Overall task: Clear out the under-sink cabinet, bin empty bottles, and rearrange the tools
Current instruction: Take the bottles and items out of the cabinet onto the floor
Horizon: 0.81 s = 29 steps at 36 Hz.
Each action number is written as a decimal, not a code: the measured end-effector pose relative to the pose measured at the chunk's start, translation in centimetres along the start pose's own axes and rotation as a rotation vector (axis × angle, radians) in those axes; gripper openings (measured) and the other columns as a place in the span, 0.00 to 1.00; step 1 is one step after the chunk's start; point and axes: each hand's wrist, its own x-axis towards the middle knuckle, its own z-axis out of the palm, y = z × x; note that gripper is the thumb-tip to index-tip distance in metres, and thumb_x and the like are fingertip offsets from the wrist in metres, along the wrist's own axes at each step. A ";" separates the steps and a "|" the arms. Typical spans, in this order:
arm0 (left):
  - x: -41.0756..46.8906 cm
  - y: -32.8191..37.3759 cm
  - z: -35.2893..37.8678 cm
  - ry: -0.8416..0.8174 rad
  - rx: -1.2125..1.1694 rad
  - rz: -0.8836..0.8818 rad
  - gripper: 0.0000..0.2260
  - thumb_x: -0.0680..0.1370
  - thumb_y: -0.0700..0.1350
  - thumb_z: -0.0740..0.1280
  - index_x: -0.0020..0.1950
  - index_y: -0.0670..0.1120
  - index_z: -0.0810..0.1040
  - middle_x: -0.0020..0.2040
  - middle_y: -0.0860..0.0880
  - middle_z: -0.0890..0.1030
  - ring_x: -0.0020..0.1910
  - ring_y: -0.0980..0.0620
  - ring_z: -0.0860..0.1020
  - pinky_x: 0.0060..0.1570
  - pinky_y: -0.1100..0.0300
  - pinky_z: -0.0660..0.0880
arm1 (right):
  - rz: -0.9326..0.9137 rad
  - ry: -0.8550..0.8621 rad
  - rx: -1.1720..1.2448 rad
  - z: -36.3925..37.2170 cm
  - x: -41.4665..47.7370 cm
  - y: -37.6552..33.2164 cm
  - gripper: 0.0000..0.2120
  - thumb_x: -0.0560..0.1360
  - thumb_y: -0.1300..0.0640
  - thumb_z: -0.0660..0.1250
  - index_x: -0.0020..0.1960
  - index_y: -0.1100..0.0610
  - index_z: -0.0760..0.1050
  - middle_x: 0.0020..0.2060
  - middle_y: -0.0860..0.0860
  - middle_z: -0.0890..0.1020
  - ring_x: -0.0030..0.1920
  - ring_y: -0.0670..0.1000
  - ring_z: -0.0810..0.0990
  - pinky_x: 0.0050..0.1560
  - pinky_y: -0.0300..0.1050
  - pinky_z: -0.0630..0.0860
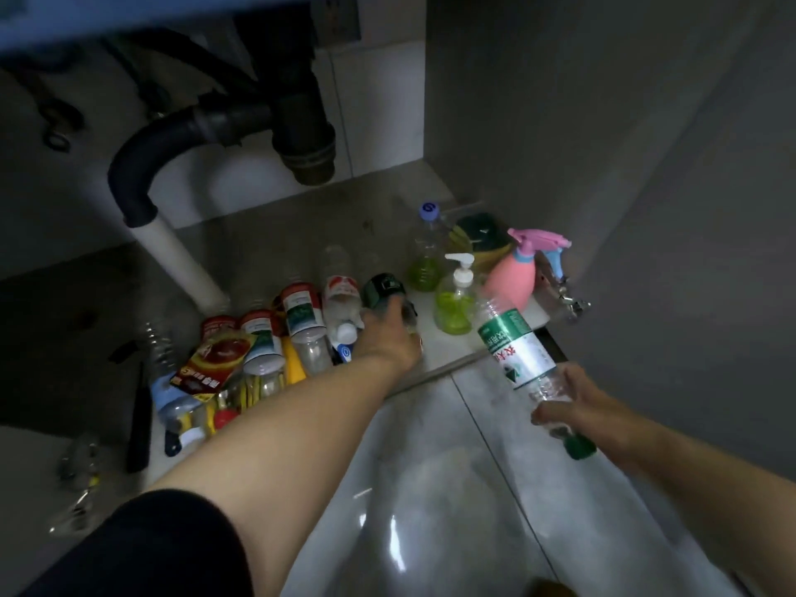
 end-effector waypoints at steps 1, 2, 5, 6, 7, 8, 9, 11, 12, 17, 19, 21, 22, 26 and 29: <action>0.6 -0.1 0.5 -0.016 0.058 -0.020 0.31 0.80 0.54 0.64 0.80 0.61 0.54 0.76 0.36 0.57 0.70 0.33 0.69 0.68 0.47 0.71 | 0.015 -0.006 0.002 -0.2 0.5 0.8 0.22 0.70 0.66 0.74 0.57 0.51 0.70 0.50 0.59 0.79 0.38 0.53 0.78 0.34 0.45 0.75; 1.1 -0.1 0.9 -0.036 0.112 -0.038 0.33 0.80 0.56 0.63 0.81 0.61 0.50 0.77 0.36 0.55 0.72 0.32 0.67 0.69 0.46 0.70 | 0.029 -0.018 -0.003 -0.3 0.8 1.5 0.22 0.70 0.65 0.75 0.58 0.51 0.70 0.50 0.59 0.79 0.40 0.54 0.78 0.37 0.47 0.76; 2.1 0.0 1.8 -0.050 0.184 -0.060 0.34 0.80 0.60 0.61 0.82 0.61 0.46 0.75 0.33 0.59 0.71 0.32 0.69 0.67 0.46 0.71 | 0.074 -0.028 0.005 -0.4 1.7 2.9 0.27 0.65 0.62 0.78 0.58 0.50 0.70 0.49 0.59 0.81 0.40 0.55 0.81 0.40 0.51 0.76; 2.3 0.1 2.0 -0.041 0.185 -0.061 0.34 0.81 0.60 0.61 0.82 0.60 0.45 0.74 0.32 0.61 0.69 0.32 0.70 0.65 0.47 0.71 | 0.086 -0.024 0.014 -0.3 1.9 3.2 0.29 0.62 0.60 0.78 0.59 0.51 0.71 0.49 0.58 0.82 0.40 0.55 0.82 0.41 0.52 0.77; 2.5 0.2 2.1 -0.029 0.181 -0.062 0.34 0.81 0.59 0.61 0.82 0.60 0.46 0.73 0.32 0.62 0.67 0.33 0.72 0.64 0.47 0.72 | 0.092 -0.026 0.018 -0.3 2.2 3.4 0.29 0.61 0.59 0.78 0.59 0.51 0.71 0.50 0.58 0.82 0.41 0.55 0.83 0.42 0.52 0.78; 2.7 0.3 2.2 -0.016 0.171 -0.063 0.33 0.82 0.58 0.61 0.82 0.60 0.46 0.72 0.32 0.63 0.67 0.33 0.73 0.64 0.48 0.72 | 0.094 -0.034 0.016 -0.2 2.4 3.6 0.28 0.63 0.59 0.78 0.59 0.50 0.71 0.50 0.57 0.83 0.43 0.56 0.84 0.44 0.53 0.79; 2.8 0.4 2.3 -0.004 0.157 -0.065 0.33 0.82 0.56 0.61 0.82 0.60 0.47 0.71 0.31 0.64 0.66 0.33 0.73 0.64 0.48 0.72 | 0.095 -0.042 0.011 -0.1 2.6 3.8 0.26 0.66 0.60 0.78 0.59 0.50 0.71 0.50 0.57 0.83 0.45 0.57 0.84 0.47 0.55 0.80; 2.9 0.4 2.3 0.020 0.114 -0.074 0.32 0.82 0.52 0.61 0.82 0.60 0.49 0.70 0.31 0.66 0.65 0.33 0.73 0.63 0.48 0.72 | 0.098 -0.045 0.000 -0.2 2.9 4.3 0.23 0.70 0.62 0.76 0.59 0.49 0.72 0.50 0.56 0.84 0.48 0.58 0.85 0.51 0.59 0.81; 2.7 0.3 2.3 0.035 0.084 -0.079 0.31 0.82 0.50 0.61 0.81 0.61 0.50 0.69 0.31 0.67 0.64 0.33 0.73 0.63 0.48 0.72 | 0.101 -0.047 -0.005 -0.2 3.0 4.6 0.22 0.70 0.61 0.76 0.59 0.48 0.72 0.49 0.55 0.84 0.48 0.58 0.86 0.52 0.58 0.81; -0.1 0.1 1.9 0.113 -0.087 -0.043 0.31 0.80 0.45 0.64 0.77 0.64 0.53 0.66 0.34 0.69 0.54 0.36 0.78 0.52 0.54 0.75 | 0.141 -0.052 -0.024 0.1 3.0 5.5 0.25 0.71 0.54 0.77 0.60 0.42 0.67 0.51 0.53 0.84 0.43 0.51 0.87 0.41 0.47 0.84; -2.1 -0.2 1.9 0.136 -0.160 0.009 0.33 0.80 0.42 0.65 0.75 0.65 0.52 0.68 0.35 0.66 0.46 0.40 0.79 0.43 0.58 0.74 | 0.188 -0.041 -0.029 0.4 2.8 5.9 0.25 0.72 0.51 0.77 0.61 0.40 0.65 0.51 0.52 0.83 0.41 0.52 0.88 0.37 0.45 0.83; -4.4 -0.6 2.4 0.145 -0.222 0.054 0.34 0.80 0.41 0.65 0.75 0.67 0.51 0.67 0.36 0.67 0.42 0.42 0.79 0.42 0.54 0.79 | 0.230 0.001 -0.025 0.8 2.4 6.4 0.26 0.72 0.47 0.76 0.61 0.39 0.63 0.49 0.51 0.81 0.39 0.54 0.87 0.32 0.42 0.81; -5.7 -0.8 2.8 0.143 -0.239 0.069 0.35 0.80 0.41 0.65 0.75 0.68 0.50 0.64 0.37 0.70 0.42 0.42 0.80 0.45 0.49 0.80 | 0.241 0.031 -0.023 1.0 2.2 6.8 0.27 0.72 0.45 0.76 0.62 0.38 0.62 0.49 0.50 0.80 0.40 0.56 0.87 0.30 0.40 0.80; -10.6 -2.0 5.7 0.099 -0.300 0.122 0.39 0.78 0.47 0.69 0.75 0.70 0.46 0.59 0.45 0.75 0.44 0.46 0.80 0.48 0.53 0.76 | 0.276 0.136 0.013 1.4 1.4 8.4 0.32 0.72 0.46 0.76 0.65 0.51 0.60 0.49 0.53 0.77 0.43 0.56 0.83 0.24 0.39 0.77; -13.9 -2.8 8.4 -0.013 -0.368 0.140 0.42 0.77 0.50 0.72 0.75 0.72 0.44 0.59 0.51 0.74 0.47 0.47 0.82 0.48 0.52 0.79 | 0.306 0.195 0.065 1.4 0.8 9.4 0.30 0.73 0.51 0.76 0.65 0.56 0.60 0.48 0.55 0.76 0.40 0.54 0.82 0.28 0.42 0.79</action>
